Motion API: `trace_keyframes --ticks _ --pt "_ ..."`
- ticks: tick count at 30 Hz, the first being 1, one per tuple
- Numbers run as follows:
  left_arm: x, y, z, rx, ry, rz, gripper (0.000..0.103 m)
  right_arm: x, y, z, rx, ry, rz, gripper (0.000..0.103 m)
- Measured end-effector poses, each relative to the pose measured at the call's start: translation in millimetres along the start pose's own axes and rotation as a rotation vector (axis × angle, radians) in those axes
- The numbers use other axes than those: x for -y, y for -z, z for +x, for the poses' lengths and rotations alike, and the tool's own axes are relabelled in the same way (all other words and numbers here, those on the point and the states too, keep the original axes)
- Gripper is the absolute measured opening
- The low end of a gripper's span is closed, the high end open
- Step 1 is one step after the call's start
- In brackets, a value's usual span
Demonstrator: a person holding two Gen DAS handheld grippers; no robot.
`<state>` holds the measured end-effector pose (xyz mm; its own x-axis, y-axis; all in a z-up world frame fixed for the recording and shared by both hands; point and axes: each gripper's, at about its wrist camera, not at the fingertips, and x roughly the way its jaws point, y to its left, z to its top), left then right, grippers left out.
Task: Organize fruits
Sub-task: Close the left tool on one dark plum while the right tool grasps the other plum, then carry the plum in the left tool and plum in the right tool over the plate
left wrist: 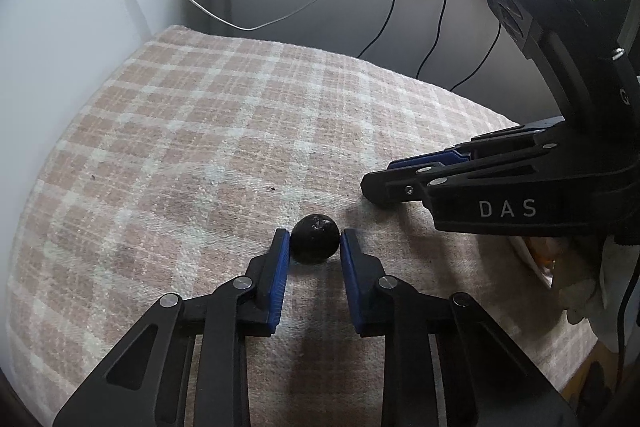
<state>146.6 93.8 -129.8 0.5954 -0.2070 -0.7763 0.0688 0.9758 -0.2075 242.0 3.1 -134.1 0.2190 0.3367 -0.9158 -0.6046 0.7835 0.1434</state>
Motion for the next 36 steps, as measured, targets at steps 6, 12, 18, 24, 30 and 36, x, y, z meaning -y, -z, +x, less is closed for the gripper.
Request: trace_keyframes --ticks 6,12,18,24,30,36 --pt "4 3 -6 0.013 0.001 0.006 0.023 -2 5 -3 0.01 0.001 -0.004 0.024" --pt "11 4 -17 0.035 0.006 0.021 0.023 -3 12 -17 0.03 -0.011 -0.006 0.024" --pt "19 7 -28 0.053 0.014 0.033 0.023 -5 18 -37 0.068 -0.034 -0.004 0.024" --pt "33 8 -44 0.084 0.028 0.056 0.023 -4 32 -63 0.114 -0.054 -0.004 0.024" --pt "50 13 -59 0.108 0.045 0.082 0.023 -1 51 -90 0.167 -0.064 -0.002 0.024" --pt "75 17 -70 0.127 0.073 0.124 0.023 12 77 -118 0.226 -0.062 0.013 0.024"
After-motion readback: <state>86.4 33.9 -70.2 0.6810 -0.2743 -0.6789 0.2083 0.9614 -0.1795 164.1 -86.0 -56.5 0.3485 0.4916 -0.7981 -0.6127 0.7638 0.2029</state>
